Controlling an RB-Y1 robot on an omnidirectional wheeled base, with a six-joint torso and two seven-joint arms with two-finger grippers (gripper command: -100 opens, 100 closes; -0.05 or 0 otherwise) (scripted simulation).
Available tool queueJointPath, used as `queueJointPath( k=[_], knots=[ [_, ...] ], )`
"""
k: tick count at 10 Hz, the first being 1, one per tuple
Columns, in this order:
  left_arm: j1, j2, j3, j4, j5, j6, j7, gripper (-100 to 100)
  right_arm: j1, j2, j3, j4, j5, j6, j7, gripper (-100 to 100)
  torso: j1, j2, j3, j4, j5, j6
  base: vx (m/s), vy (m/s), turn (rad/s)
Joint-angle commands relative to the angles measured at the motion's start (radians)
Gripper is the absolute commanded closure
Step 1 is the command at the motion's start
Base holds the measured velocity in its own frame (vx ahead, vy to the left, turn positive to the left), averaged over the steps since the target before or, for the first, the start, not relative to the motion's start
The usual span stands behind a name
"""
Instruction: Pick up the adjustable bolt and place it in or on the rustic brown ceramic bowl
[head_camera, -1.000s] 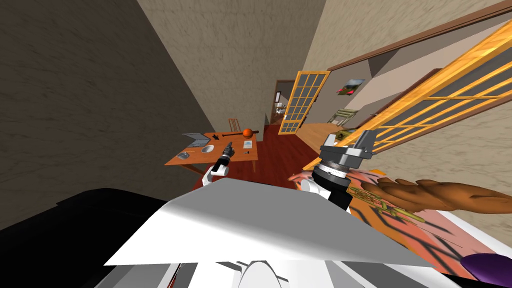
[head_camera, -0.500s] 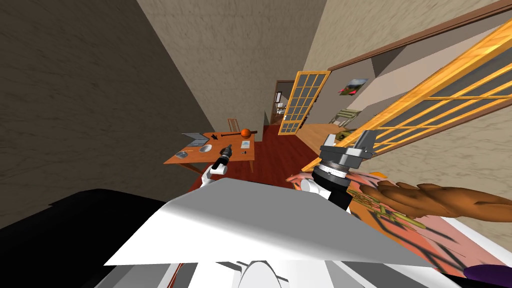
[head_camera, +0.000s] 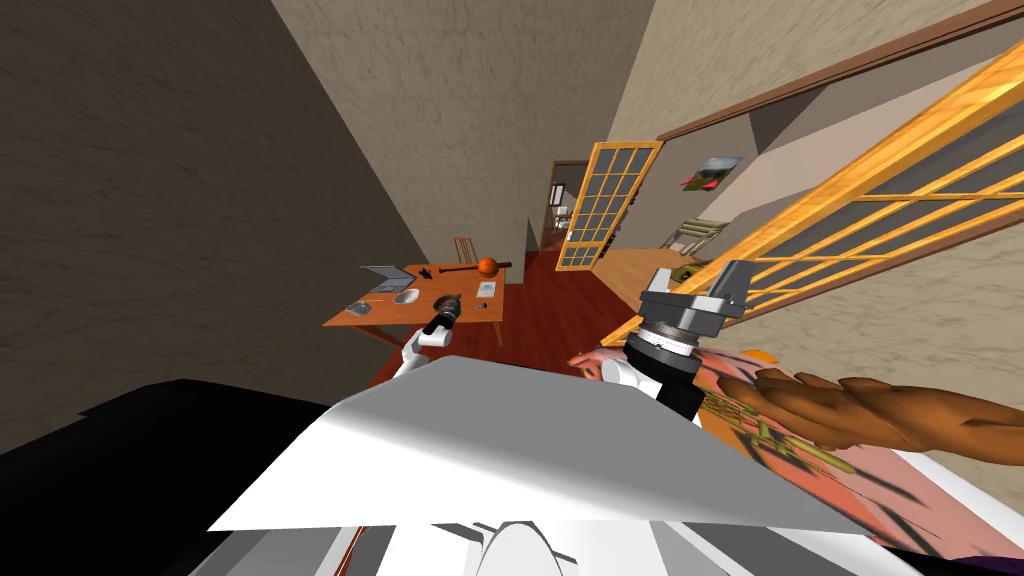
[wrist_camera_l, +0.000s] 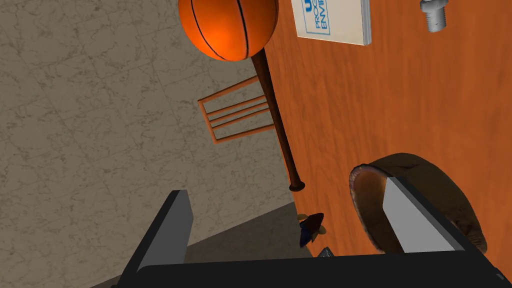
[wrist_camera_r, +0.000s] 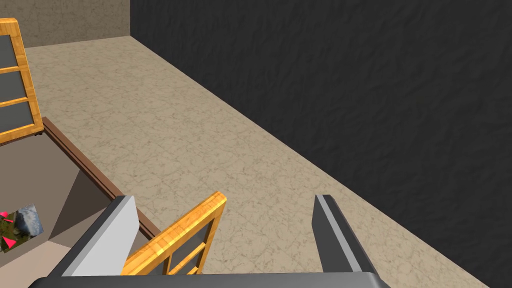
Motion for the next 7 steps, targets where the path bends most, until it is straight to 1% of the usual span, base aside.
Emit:
queueJointPath(
  k=[1,2,3,4,5,6,7],
  knots=[
    [-0.006,0.009,0.002,0.021,0.007,0.032,0.002,-100,0.0,0.0,0.0,0.0,0.0,0.0,0.0,0,0.0,0.0,0.0,0.0,0.0,0.0,0.055,-0.096,0.024],
    [-0.024,0.025,0.008,0.062,0.018,0.071,0.004,-100,0.0,0.0,0.0,0.0,0.0,0.0,0.0,0,0.001,0.0,0.0,0.0,0.0,0.0,0.065,-0.113,0.028],
    [-0.024,0.025,0.008,0.062,0.018,0.079,0.004,-100,0.0,0.0,0.0,0.0,0.0,0.0,0.0,0,0.001,-0.001,0.0,0.0,0.0,0.0,0.053,-0.096,0.023],
    [-0.041,0.04,0.014,0.101,0.03,0.115,0.005,-100,0.0,0.0,0.0,0.0,0.0,0.0,0.0,0,0.002,0.0,0.0,0.0,0.0,0.0,0.078,-0.105,0.026],
    [-0.041,0.04,0.014,0.101,0.03,0.125,0.005,-100,0.0,0.0,0.0,0.0,0.0,0.0,0.0,0,0.001,-0.001,-0.001,0.0,0.0,0.0,0.063,-0.094,0.022],
    [-0.057,0.054,0.02,0.135,0.042,0.171,0.005,-100,0.0,0.0,0.0,0.0,0.0,0.0,0.0,0,0.002,-0.001,-0.001,0.0,0.0,0.0,0.072,-0.104,0.018],
    [-0.057,0.054,0.02,0.138,0.042,0.171,0.005,-100,0.0,0.0,0.0,0.0,0.0,0.0,0.0,0,0.001,-0.001,-0.001,0.0,0.0,0.0,0.071,-0.081,0.017]
  ],
)
